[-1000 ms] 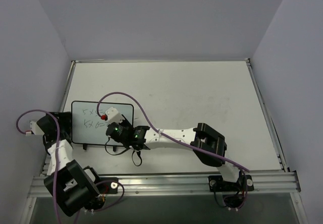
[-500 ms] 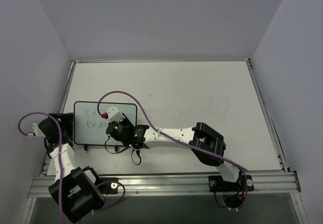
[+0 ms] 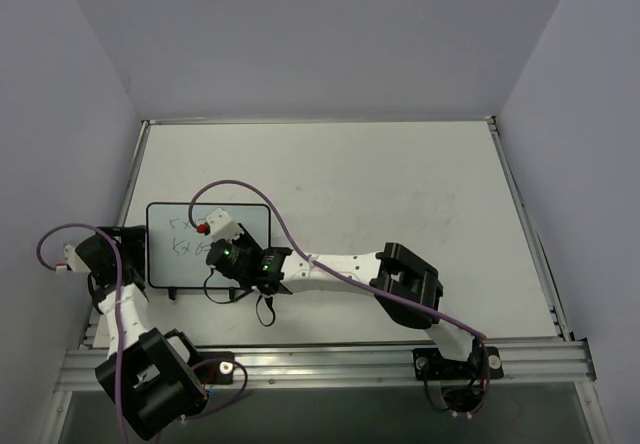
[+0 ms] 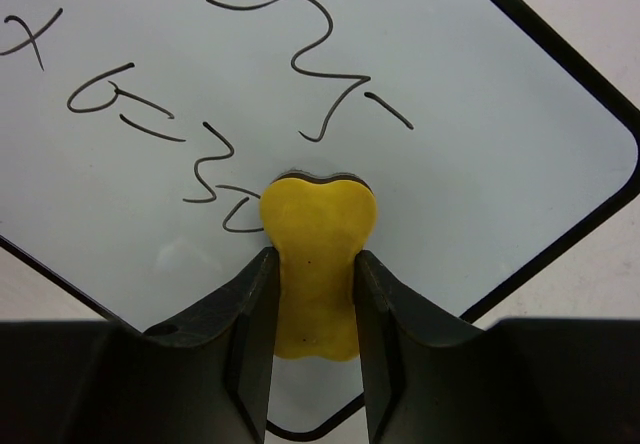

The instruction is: Erase the whiteboard

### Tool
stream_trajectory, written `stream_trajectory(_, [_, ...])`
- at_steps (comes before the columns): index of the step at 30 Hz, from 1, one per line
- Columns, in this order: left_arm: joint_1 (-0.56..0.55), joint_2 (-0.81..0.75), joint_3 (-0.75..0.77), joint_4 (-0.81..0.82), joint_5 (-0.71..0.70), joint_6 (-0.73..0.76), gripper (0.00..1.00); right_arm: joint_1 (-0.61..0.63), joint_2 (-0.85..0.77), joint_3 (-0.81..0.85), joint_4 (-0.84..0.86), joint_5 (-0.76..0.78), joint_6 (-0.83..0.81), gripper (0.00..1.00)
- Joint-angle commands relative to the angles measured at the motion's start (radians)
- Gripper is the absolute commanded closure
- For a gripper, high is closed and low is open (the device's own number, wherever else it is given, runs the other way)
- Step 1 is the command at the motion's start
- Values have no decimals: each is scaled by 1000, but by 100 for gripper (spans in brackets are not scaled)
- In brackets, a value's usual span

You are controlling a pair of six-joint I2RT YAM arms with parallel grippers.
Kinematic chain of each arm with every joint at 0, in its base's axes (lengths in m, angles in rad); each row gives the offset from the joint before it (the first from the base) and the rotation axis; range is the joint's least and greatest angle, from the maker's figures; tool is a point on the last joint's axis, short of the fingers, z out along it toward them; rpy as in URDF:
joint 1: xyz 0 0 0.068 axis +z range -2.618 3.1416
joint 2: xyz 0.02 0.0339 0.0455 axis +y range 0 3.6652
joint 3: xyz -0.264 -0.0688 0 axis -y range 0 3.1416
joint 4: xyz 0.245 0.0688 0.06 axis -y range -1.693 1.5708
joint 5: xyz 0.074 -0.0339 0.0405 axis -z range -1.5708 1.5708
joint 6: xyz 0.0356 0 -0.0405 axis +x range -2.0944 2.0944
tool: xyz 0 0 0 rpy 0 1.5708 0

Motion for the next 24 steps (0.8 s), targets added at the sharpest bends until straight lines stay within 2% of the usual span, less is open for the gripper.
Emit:
stream_trajectory(1, [-8, -36, -10, -72, 103, 24, 4, -5, 39, 36, 29, 12, 7, 97])
stream_trajectory(10, [-8, -97, 98, -194, 83, 28, 6, 4, 55, 41, 51, -4, 29, 98])
stream_trajectory(24, [-8, -122, 233, -399, -58, 101, 6, 5, 75, 50, 49, -12, 38, 98])
